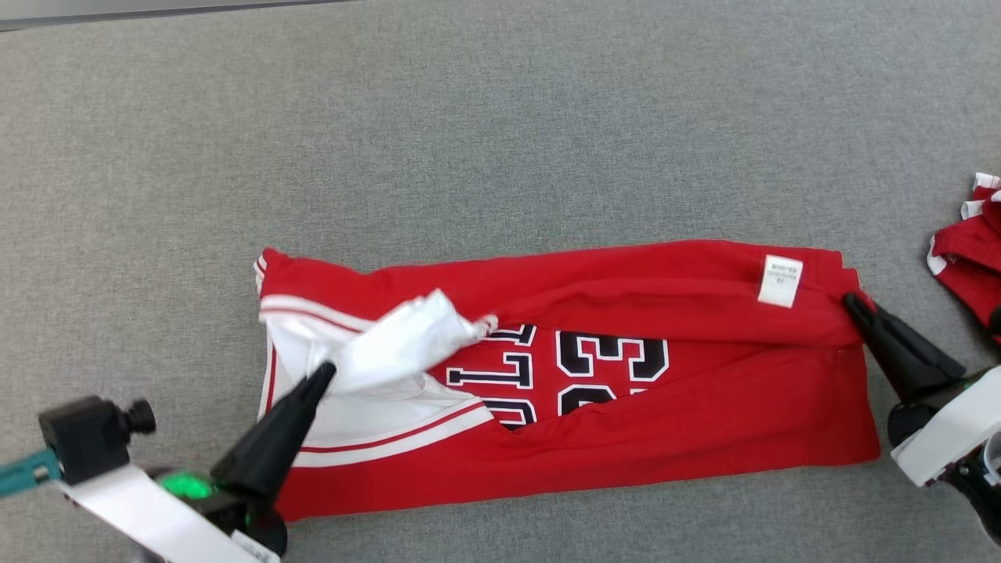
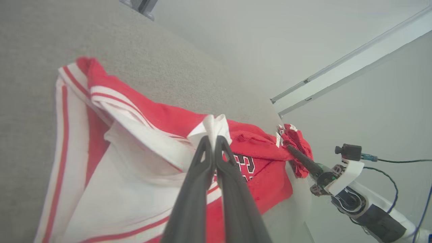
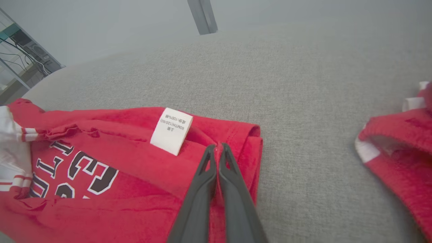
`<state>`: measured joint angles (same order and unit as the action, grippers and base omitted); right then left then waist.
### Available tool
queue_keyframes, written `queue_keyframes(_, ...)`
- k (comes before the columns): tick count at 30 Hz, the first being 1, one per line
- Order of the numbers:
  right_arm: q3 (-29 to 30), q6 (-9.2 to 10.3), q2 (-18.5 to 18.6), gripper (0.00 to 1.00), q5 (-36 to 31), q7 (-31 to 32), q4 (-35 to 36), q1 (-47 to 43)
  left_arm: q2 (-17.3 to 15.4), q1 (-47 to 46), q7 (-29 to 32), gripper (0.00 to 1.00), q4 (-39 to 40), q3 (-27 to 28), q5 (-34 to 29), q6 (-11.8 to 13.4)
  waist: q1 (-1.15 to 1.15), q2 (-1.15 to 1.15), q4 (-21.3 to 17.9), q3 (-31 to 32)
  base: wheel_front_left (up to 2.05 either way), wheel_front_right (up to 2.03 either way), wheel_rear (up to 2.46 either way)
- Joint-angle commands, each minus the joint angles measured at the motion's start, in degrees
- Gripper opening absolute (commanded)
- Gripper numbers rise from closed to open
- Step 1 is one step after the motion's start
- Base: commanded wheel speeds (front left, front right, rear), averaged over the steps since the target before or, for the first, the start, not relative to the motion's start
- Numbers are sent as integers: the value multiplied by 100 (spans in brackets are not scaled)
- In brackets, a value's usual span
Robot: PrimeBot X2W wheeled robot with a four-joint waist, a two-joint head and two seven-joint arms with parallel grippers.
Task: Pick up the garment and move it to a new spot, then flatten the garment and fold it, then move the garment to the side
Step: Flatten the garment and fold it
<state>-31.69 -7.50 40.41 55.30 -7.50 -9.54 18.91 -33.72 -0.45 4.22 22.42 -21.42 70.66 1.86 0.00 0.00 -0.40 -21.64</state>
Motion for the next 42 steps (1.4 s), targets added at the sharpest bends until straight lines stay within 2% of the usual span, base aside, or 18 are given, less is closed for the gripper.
queue_keyframes(1,49,2,-25,0,-65,10,-10,-70,13,63,-50,0,0,14,52,4,0,0,5,9,0,0,0)
queue_keyframes(6,278,2,-332,0,-205,19,-235,-370,222,459,-137,0,-380,-97,294,-28,0,0,60,90,0,0,0)
queue_keyframes(7,308,2,-402,5,-228,18,-292,-420,229,495,-74,0,-504,-152,320,-29,0,0,66,112,0,0,0)
queue_keyframes(8,332,2,-467,46,-293,-9,-354,-451,307,534,-82,55,-625,-176,389,-40,0,0,69,146,0,0,0)
queue_keyframes(9,378,2,-569,90,-269,-39,-389,-518,383,553,-126,100,-734,-177,439,-52,0,0,68,185,0,0,0)
queue_keyframes(10,430,2,-631,100,-300,-67,-455,-573,416,567,-181,100,-849,-150,458,-63,0,0,71,212,0,0,0)
queue_keyframes(16,828,1,-969,100,-660,-369,-712,-892,694,520,-831,100,-1207,33,197,-154,0,0,91,407,0,0,0)
queue_keyframes(19,1272,1,-1183,100,-1005,-623,-634,-995,846,439,-1314,100,-1192,220,-49,-55,0,0,77,519,0,0,0)
queue_keyframes(22,1807,1,-1472,100,-1495,-742,-407,-1102,946,314,-1702,100,-1132,387,-586,302,0,0,48,625,0,0,0)
queue_keyframes(28,2647,2,-2153,100,-2650,-774,234,-1263,1272,-48,-1912,100,-1012,599,-1981,1266,0,0,-20,866,0,0,0)
queue_keyframes(32,2924,2,-2532,100,-3288,-681,465,-1266,1331,-342,-1928,100,-1140,606,-3035,1648,0,0,-64,987,0,0,0)
queue_keyframes(37,2923,2,-2802,100,-3705,-502,404,-1232,1319,-524,-1932,100,-1584,502,-3850,1653,0,0,-80,1135,0,0,0)
queue_keyframes(39,2875,2,-2844,100,-3846,-450,278,-1267,1230,-513,-1933,100,-1925,430,-4124,1520,0,0,-55,1246,0,0,0)
queue_keyframes(42,2850,2,-2856,100,-3935,-408,92,-1352,1173,-437,-1934,100,-2233,391,-4182,1375,0,0,-19,1352,0,0,0)
